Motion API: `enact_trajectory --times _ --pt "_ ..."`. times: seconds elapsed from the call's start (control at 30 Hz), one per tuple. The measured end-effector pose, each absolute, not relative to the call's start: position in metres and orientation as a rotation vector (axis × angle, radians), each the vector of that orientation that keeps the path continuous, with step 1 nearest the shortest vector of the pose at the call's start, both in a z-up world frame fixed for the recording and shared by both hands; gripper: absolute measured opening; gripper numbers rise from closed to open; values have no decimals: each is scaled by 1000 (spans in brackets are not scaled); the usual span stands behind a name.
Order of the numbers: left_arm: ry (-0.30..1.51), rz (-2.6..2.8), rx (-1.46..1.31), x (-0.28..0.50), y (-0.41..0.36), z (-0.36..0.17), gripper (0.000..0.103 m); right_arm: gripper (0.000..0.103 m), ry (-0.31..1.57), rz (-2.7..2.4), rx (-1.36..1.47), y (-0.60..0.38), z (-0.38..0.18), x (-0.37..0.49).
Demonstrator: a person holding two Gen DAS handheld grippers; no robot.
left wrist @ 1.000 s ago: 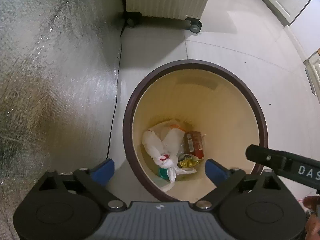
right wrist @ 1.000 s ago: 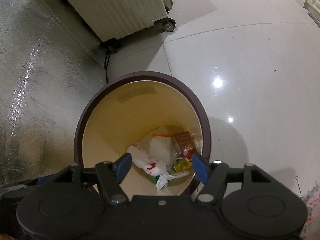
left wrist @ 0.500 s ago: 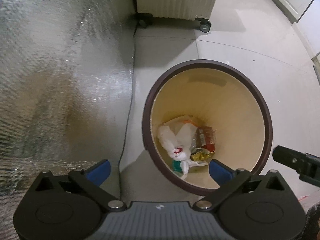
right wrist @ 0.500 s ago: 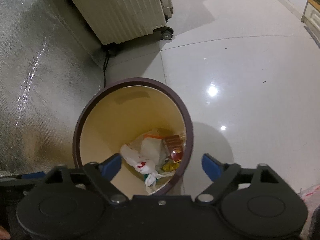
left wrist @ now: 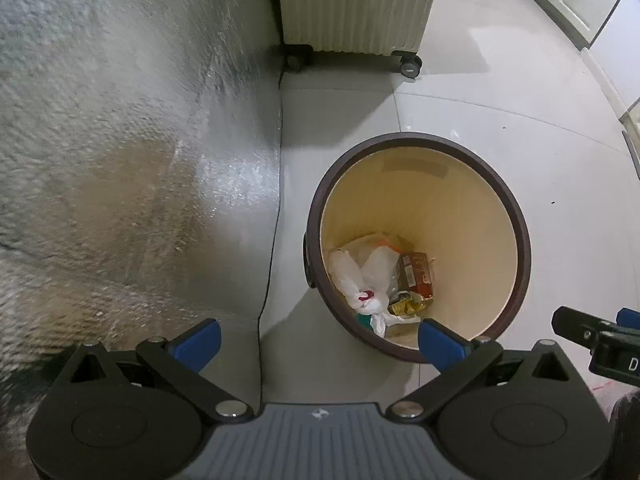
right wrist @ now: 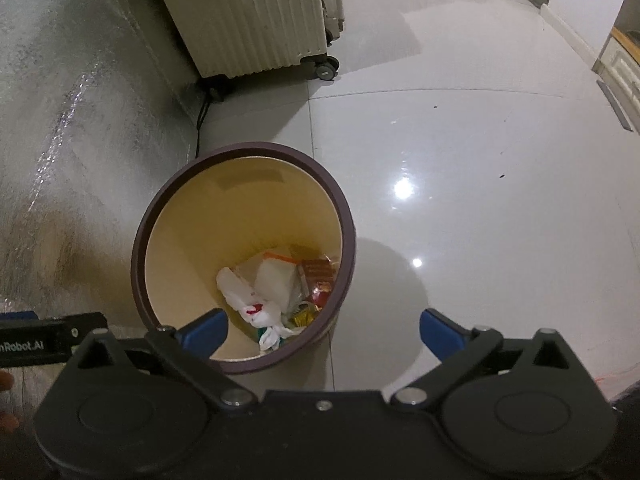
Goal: Collect trash
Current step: 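Raise both open tools from the bin back up to the table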
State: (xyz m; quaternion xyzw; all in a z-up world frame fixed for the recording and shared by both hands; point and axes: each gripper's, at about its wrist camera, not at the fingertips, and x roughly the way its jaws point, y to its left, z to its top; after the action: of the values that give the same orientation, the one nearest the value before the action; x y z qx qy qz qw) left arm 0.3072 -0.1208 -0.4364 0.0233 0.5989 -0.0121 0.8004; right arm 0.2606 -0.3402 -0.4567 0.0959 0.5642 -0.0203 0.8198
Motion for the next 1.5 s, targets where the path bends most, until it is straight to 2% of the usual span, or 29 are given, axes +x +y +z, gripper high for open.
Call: enact_trajectory --times 0.63,1.5 --pt "1183 -53 66 248 -120 -360 103 103 1110 -98 179 -349 -383 199" --pt "754 -190 94 147 -131 -131 103 103 732 -114 175 -363 -181 106"
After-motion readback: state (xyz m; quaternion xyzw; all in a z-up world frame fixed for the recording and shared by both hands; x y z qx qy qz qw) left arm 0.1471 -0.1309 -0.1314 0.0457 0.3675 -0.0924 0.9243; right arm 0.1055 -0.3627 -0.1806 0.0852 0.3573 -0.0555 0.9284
